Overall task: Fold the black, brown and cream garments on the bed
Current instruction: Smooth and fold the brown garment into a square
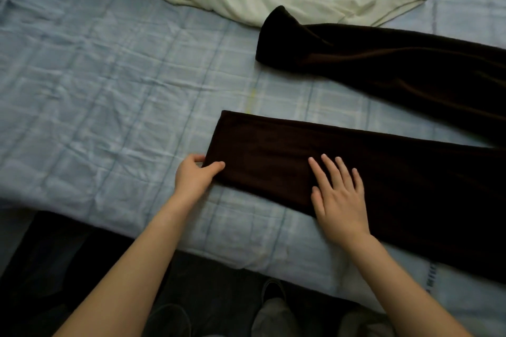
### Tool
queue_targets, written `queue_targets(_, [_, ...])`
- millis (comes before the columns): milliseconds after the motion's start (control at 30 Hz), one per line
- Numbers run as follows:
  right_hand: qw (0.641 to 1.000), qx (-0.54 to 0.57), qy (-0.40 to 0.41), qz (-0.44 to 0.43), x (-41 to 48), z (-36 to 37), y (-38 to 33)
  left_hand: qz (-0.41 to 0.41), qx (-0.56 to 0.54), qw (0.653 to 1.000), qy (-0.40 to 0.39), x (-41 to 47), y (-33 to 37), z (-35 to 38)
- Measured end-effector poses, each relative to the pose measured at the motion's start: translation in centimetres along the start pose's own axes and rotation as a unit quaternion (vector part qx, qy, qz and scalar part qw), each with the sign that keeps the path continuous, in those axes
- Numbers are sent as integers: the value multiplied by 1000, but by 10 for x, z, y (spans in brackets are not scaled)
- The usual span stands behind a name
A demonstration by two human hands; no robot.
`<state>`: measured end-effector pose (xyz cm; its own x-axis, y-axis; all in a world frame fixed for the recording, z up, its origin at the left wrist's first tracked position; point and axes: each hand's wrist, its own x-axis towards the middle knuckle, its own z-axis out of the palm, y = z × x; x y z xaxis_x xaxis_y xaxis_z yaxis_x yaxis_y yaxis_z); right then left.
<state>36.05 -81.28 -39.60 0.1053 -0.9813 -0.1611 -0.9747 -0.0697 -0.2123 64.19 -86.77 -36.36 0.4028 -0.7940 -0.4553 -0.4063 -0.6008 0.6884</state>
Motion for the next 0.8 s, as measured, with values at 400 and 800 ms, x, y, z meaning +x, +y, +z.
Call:
queue_targets(400, [858,509,-51,-47,65,-102,-63,366,12,925,-103,-87,61,39])
queue_targets(800, [853,520,27,27,-2,-104,82,301,115,936,-141,-82,64,105])
